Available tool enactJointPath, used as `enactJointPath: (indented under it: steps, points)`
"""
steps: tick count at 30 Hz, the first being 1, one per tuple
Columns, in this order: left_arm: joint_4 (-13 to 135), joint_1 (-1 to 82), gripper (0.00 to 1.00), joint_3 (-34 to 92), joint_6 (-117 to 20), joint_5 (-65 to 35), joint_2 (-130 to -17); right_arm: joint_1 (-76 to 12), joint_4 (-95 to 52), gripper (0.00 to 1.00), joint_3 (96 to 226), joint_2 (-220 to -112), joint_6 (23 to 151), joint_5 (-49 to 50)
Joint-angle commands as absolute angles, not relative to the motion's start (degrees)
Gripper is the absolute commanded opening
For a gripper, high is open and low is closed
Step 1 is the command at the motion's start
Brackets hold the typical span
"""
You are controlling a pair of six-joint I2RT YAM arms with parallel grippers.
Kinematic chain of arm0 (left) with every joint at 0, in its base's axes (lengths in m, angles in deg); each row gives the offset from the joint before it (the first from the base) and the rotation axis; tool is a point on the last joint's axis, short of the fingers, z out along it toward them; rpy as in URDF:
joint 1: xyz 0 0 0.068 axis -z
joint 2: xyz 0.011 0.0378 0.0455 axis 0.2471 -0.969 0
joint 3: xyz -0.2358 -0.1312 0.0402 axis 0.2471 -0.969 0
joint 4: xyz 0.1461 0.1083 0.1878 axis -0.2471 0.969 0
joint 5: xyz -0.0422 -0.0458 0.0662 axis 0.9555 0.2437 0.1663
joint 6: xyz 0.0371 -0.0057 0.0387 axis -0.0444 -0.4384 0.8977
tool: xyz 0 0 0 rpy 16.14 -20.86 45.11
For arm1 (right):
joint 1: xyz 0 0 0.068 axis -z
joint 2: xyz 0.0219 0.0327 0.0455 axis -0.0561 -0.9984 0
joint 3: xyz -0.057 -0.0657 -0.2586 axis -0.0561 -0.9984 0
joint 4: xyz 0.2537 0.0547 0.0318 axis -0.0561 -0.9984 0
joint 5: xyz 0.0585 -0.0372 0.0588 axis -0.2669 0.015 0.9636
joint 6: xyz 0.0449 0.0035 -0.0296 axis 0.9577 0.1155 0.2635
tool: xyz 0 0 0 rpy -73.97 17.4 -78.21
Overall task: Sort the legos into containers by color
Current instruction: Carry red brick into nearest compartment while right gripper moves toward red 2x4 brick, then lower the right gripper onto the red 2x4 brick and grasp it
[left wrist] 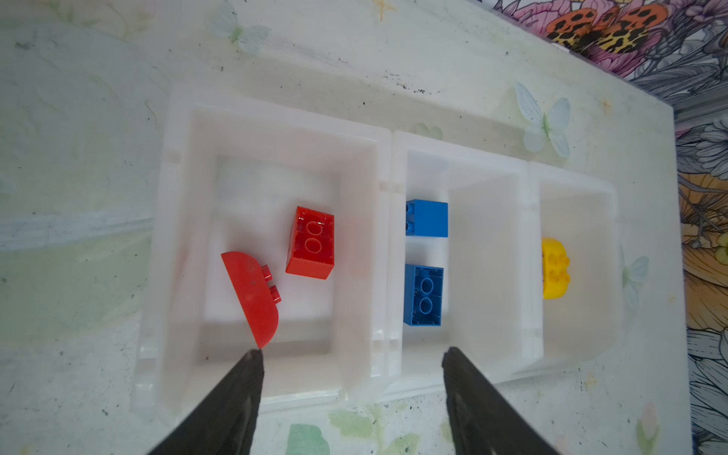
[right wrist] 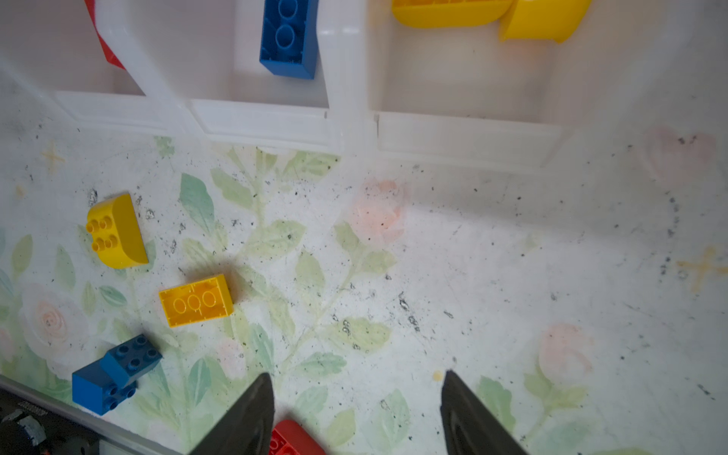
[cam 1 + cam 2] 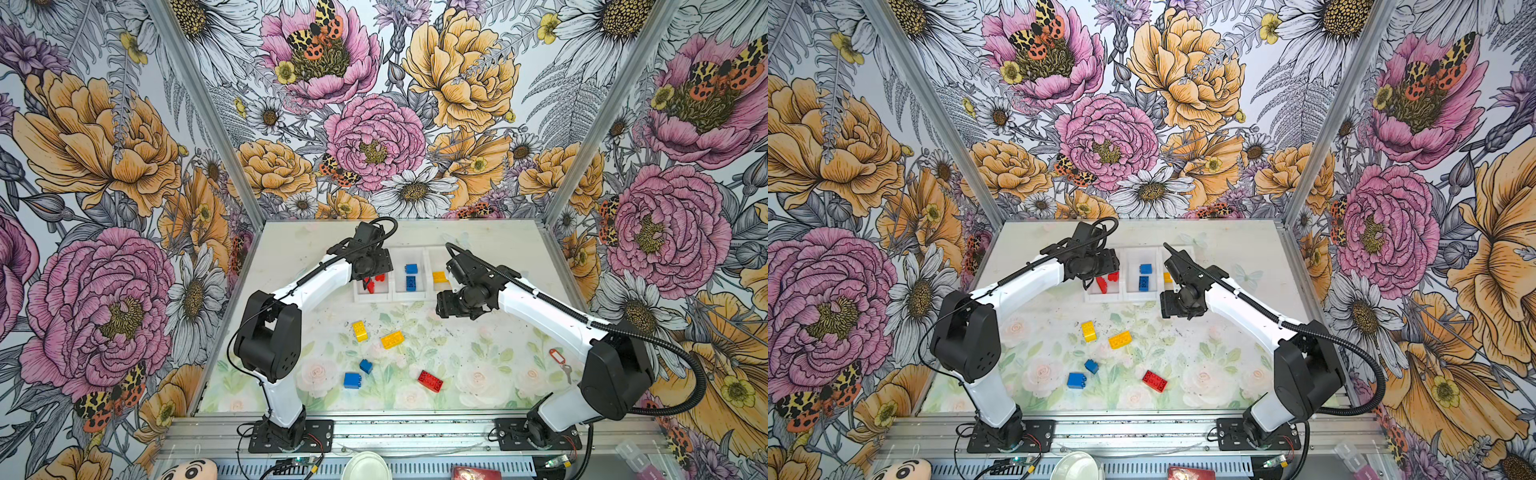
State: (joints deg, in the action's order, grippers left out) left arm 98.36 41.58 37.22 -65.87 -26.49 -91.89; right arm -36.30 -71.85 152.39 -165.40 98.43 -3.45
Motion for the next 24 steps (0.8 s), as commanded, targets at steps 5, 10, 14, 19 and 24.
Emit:
enactJointPath:
  steps: [5,10,14,19,24]
  points:
    - [91.73,41.82,0.8,29.45,-68.36,-26.42,-84.04,-40.81,-70.72,0.69,147.36,-161.18,94.78,-1.41]
    - [89.49,41.79,0.85,24.54,-69.34,-26.05,-79.96,-44.09,-70.73,0.69,144.28,-159.62,93.4,-0.68]
    - [87.39,41.47,0.89,20.79,-70.46,-25.63,-76.7,-46.87,-70.87,0.69,142.3,-158.55,92.6,-0.83]
    - [86.3,40.85,0.92,17.88,-71.21,-25.11,-73.48,-51.77,-70.81,0.7,140.72,-158.31,91.73,-2.49]
    - [85.33,39.7,0.94,15.32,-72.08,-24.45,-70.79,-56.91,-70.83,0.7,140.52,-160.37,90.85,-5.62]
